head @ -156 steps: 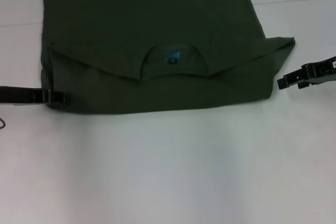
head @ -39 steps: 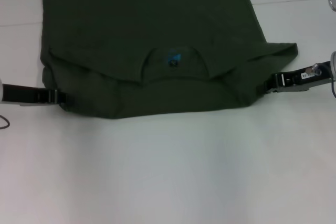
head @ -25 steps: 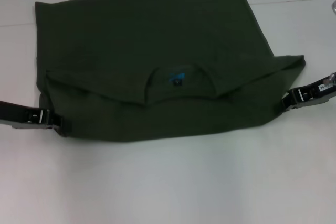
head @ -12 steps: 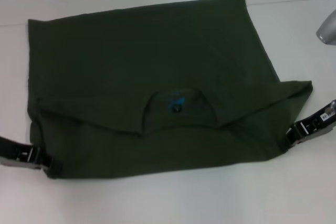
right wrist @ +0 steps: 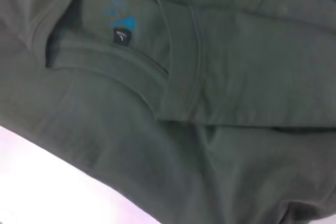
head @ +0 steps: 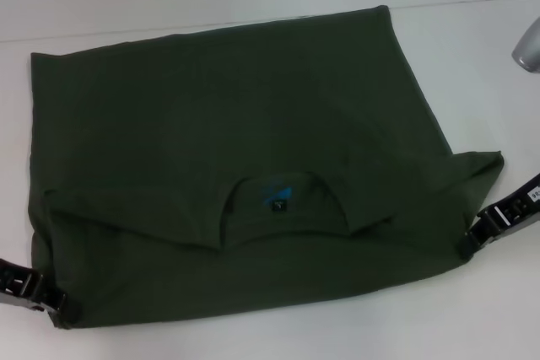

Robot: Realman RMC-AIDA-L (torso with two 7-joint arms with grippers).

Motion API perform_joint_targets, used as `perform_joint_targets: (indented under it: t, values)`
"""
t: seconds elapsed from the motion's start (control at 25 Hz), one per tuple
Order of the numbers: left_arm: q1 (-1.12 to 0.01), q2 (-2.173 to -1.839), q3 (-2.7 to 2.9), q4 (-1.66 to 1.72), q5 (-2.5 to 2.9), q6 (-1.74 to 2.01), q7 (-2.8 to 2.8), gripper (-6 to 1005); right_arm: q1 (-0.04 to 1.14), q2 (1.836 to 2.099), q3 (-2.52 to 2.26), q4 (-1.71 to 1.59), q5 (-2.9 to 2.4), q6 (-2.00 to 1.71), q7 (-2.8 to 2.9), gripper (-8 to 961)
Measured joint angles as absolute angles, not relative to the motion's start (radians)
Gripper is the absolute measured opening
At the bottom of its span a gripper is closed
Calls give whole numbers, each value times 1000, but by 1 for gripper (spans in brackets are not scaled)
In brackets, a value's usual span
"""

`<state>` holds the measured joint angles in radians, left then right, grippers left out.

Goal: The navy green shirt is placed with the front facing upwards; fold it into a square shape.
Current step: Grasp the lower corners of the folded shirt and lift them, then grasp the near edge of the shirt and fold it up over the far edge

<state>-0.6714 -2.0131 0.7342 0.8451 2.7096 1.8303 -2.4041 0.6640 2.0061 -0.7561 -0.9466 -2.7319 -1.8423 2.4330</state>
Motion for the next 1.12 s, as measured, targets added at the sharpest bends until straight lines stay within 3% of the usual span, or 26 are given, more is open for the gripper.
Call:
perform_joint_targets:
  t: [0.36,0.72,1.12]
  values:
    - [-709,-1965,611,848,2712,1917,-2347,75,705,1972,-751,-949,-2619,-1872,2431,7]
    - [-737,-1946,574,850,2713,1880,-2354,73,734,1910,-708,-950,-2528,-1879,2440,6]
    - [-770,-1939,555,851,2703,1735,-2422,70,787,1892,-686,-937,-2521,-1797,2440,7]
